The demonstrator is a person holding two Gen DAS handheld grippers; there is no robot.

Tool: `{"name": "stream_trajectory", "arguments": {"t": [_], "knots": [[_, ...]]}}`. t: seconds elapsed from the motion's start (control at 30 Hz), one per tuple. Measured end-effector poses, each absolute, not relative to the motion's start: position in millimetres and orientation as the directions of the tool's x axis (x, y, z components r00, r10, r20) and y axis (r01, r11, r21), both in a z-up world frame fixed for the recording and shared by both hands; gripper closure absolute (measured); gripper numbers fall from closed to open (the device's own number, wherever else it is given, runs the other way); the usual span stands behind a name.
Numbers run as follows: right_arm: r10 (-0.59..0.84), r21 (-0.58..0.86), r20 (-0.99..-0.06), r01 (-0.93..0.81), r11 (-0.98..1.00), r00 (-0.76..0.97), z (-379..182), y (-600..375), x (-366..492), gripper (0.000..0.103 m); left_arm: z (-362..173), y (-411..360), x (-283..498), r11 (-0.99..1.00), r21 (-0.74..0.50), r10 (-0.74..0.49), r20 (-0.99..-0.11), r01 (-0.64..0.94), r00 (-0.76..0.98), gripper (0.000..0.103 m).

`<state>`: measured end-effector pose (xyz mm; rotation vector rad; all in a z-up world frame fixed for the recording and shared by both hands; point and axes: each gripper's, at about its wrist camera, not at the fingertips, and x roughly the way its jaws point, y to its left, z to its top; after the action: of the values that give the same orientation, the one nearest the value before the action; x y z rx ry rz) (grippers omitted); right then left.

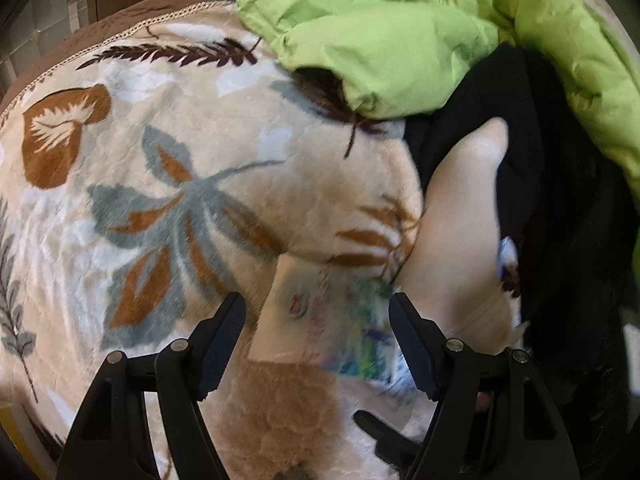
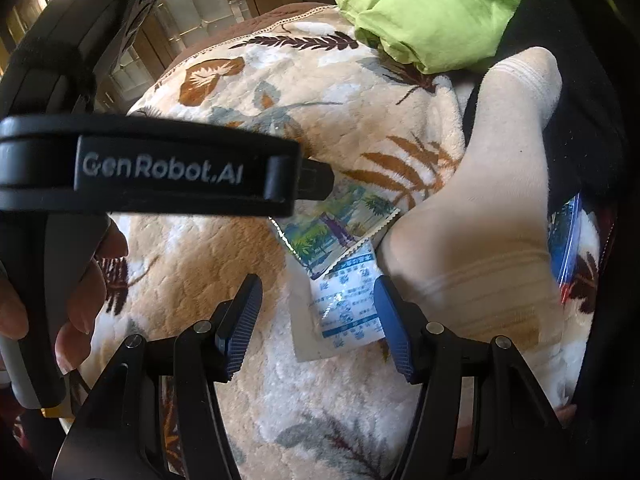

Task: Organize soft objects
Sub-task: 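Grasp the white Dole snack packet with left tool while right tool grasps the blue-white sachet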

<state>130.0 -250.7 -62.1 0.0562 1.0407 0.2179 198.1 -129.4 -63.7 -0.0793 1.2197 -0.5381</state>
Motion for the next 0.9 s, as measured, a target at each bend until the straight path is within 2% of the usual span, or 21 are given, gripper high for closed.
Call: {"name": "stream_trajectory", "arguments": {"t": [0.1,0.3,0.47,0.53,0.7,0.83,0.9], "knots": [[0.199,0.144,-0.845,-0.146,0.979,0.497,-62,-253,130,0.044,-59,-132,203,0.865,-0.355,-0.450,-0.861,0.354,0.238,0.029],[0.185,0.138,-0.851,-0.130,0.982,0.492,-70,-254,138,0.044,-76,-148,210,0.877,-0.307,-0.395,-0.899,0.369,0.192,0.029],[0.209,0.165,-0.840,-0.132,0.978,0.500,-73,-254,139,0.035,-91,-164,213,0.884,-0.238,-0.328,-0.929,0.401,0.173,0.029],[0.204,0.157,-0.840,-0.134,0.978,0.502,-75,-252,141,0.034,-93,-171,214,0.884,-0.207,-0.304,-0.936,0.418,0.180,0.024],[0.199,0.155,-0.842,-0.129,0.979,0.502,-77,-249,144,0.034,-99,-190,217,0.882,-0.164,-0.271,-0.944,0.443,0.190,0.022],[0.195,0.146,-0.843,-0.136,0.980,0.501,-75,-246,144,0.035,-98,-192,217,0.873,-0.193,-0.294,-0.941,0.447,0.169,0.022],[0.172,0.115,-0.848,-0.141,0.983,0.502,-75,-243,144,0.041,-97,-193,217,0.866,-0.175,-0.284,-0.943,0.468,0.172,0.022]]}}
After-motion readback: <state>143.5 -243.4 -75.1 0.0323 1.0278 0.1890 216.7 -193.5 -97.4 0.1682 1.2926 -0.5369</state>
